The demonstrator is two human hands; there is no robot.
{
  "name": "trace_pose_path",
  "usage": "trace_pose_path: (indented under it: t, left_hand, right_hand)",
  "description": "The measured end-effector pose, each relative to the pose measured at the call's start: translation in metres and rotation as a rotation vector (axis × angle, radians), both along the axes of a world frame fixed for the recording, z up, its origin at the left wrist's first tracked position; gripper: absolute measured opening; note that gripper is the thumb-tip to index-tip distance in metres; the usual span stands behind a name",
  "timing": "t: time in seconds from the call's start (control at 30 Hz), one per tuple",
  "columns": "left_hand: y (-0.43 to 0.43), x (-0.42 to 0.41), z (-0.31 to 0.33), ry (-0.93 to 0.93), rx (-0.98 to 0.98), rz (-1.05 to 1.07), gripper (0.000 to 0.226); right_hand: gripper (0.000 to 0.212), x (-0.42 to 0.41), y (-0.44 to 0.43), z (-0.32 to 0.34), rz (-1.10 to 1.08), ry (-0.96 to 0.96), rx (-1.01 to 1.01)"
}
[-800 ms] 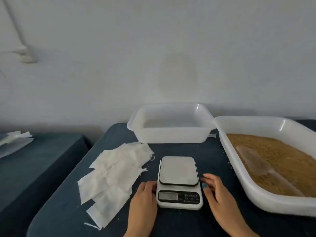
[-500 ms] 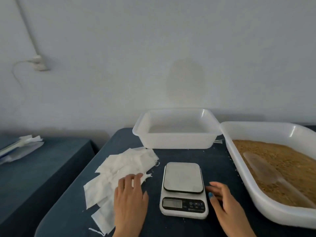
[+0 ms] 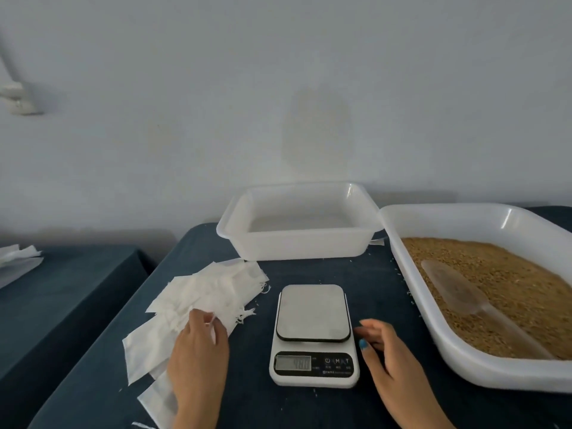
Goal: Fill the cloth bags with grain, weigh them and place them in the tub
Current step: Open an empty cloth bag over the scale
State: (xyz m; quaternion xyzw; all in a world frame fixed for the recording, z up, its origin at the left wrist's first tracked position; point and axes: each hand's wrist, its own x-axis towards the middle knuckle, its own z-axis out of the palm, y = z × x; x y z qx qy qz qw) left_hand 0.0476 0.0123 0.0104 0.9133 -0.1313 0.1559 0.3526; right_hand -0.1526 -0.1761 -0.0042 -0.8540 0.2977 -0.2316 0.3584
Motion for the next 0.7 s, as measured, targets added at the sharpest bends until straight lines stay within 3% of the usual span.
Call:
trace_pose_path:
  t: [0.3, 0.4, 0.5, 0.57, 0.7]
  left_hand:
    - [-0.007, -0.021, 0.030, -0.063, -0.417, -0.136, 0.017]
    - [-0.026, -0.045, 0.039, 0.083, -0.608, -0.293, 0.021]
    - [-0.048, -0.067, 0.036, 0.361, -0.760, -0.483, 0.019]
    - [-0.060, -0.078, 0.030, 0.465, -0.731, -0.586, 0.023]
    - [-0.075, -0.086, 0.022, 0.468, -0.634, -0.683, 0.024]
  right_hand:
    - [0.032, -0.001, 0.004, -0.002, 0.000, -0.141, 0.025]
    - [0.030, -0.002, 0.003, 0.004, 0.030, -0.285, 0.022]
    - [0.029, 0.000, 0.005, 0.007, 0.126, -0.363, 0.055]
    - [0.033, 0.002, 0.008, 0.008, 0.180, -0.384, 0.170]
    - [0.033, 0.009, 0.003, 0.011, 0.224, -0.482, 0.397]
